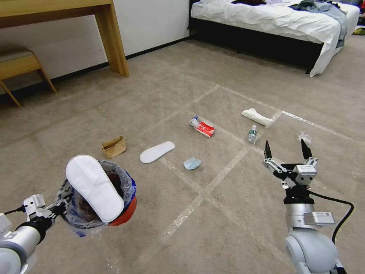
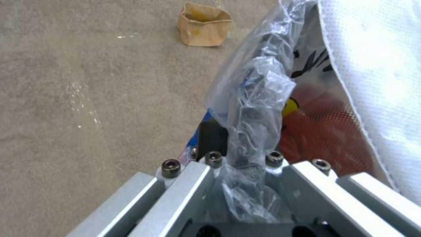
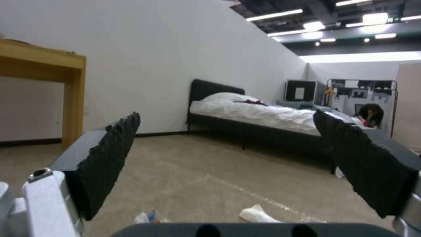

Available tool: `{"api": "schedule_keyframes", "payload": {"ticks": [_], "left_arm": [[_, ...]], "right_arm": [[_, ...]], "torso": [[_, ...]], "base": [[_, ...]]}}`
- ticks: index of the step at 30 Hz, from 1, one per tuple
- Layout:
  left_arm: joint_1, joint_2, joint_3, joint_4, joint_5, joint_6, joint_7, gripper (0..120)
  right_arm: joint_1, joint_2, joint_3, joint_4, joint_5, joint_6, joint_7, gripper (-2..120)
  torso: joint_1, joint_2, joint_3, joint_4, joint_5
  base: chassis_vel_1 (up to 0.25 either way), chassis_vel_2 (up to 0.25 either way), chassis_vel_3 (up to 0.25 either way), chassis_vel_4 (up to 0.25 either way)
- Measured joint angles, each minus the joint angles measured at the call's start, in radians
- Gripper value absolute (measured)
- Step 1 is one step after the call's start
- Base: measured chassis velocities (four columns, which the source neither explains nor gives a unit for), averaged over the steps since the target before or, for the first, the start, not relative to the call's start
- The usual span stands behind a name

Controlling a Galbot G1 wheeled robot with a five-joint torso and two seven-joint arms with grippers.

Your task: Pick up the trash bin and place the garbage on the floor into it.

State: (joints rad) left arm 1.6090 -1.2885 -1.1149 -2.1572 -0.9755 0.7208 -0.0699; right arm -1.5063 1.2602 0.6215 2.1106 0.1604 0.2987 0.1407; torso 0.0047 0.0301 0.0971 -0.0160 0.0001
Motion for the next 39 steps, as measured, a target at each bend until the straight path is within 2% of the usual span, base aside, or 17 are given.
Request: {"api": "schedule_keyframes", "payload": {"ticks": [10,26,39], "left_arm": [[0.009,0.000,-0.006,0.000,0.008,0.000,0.001,1],[0.015,0.016,-0.027,0.006,-0.003,-0.002,0.001,1],[0.013,0.011,-0.027,0.013,-0.002,-0.005,0.005,1]], "right_arm": [[0.016,0.003,-0.017,-0.022,0.002,0.015,-0.011,100],[0.029,0.015,-0.033,-0.040,-0.001,0.016,-0.019,100],[0.031,0.012,-0.034,-0.045,-0.001,0.015,-0.020,100]], "torso": [[0.000,0.000,0.000,0.0001,-0.0001],[0.000,0.000,0.000,0.0001,0.0000],[0.000,0.000,0.000,0.0001,-0.0001]], "base": [[-0.010,0.005,0.011,-0.008],[-0.135,0.134,0.135,-0.132],[-0.119,0.111,0.115,-0.113]]}}
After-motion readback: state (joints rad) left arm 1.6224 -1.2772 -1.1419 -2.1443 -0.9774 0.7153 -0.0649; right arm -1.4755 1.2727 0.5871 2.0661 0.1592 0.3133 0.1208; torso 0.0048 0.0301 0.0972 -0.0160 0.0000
